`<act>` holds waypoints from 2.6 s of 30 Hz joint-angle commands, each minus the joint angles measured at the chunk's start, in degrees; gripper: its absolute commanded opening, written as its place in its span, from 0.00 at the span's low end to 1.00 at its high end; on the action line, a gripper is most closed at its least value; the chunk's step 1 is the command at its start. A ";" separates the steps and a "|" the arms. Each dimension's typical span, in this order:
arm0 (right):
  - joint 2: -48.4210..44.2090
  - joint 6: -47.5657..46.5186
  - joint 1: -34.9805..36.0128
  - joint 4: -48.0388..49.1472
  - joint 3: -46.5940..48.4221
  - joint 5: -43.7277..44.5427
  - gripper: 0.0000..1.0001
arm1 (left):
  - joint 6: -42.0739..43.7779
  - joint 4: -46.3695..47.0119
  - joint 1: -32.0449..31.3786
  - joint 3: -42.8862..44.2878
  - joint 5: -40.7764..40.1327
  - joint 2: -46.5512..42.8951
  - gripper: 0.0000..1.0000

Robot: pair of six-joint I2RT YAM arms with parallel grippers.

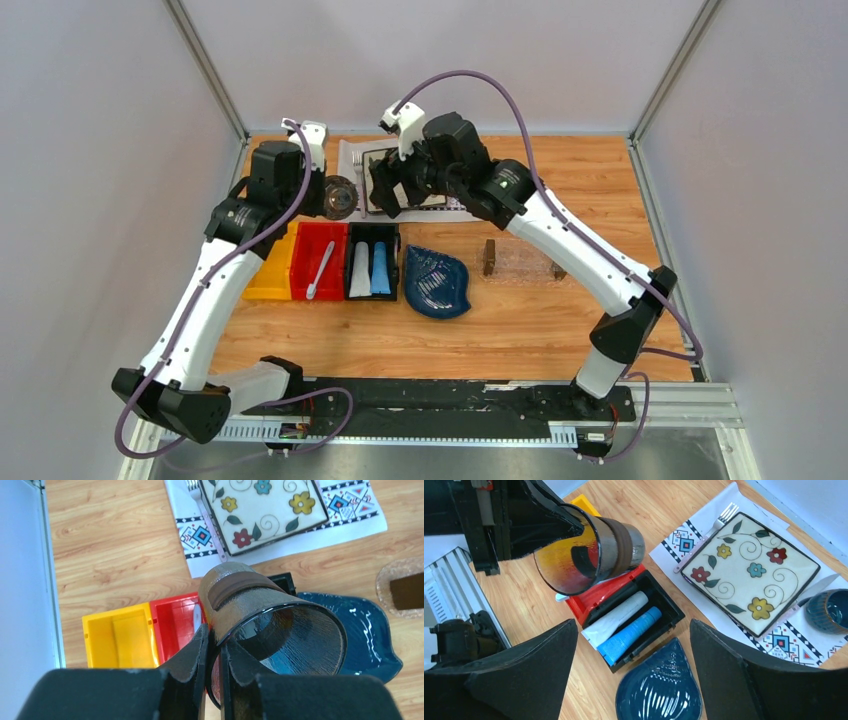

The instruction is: Prepare toiletry sets of a toothbrush and toothpaste on the tray

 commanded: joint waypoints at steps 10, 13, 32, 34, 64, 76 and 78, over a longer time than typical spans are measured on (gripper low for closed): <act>8.98 5.73 2.95 3.89 12.15 4.40 0.82 | -5.09 15.98 -1.76 -4.71 -7.27 -4.18 0.00; 11.35 7.22 3.13 3.45 14.34 5.19 0.80 | -5.88 17.30 -1.93 -6.03 -7.71 -5.24 0.00; 17.60 8.10 5.32 2.31 18.13 11.87 0.69 | -7.72 20.11 -2.55 -9.63 -10.17 -8.67 0.00; 18.56 8.11 5.85 2.13 18.65 12.83 0.67 | -7.81 21.00 -2.55 -10.42 -10.44 -9.02 0.00; 24.10 5.29 6.99 1.96 22.08 16.52 0.10 | -7.37 23.11 -2.55 -15.52 -10.26 -13.76 0.00; 21.21 2.66 6.91 1.08 19.54 21.27 0.00 | -5.79 23.37 -2.55 -14.73 -7.19 -13.59 0.20; 20.68 2.31 6.82 0.90 19.10 21.80 0.00 | -5.18 23.19 -2.55 -13.94 -4.92 -13.33 0.36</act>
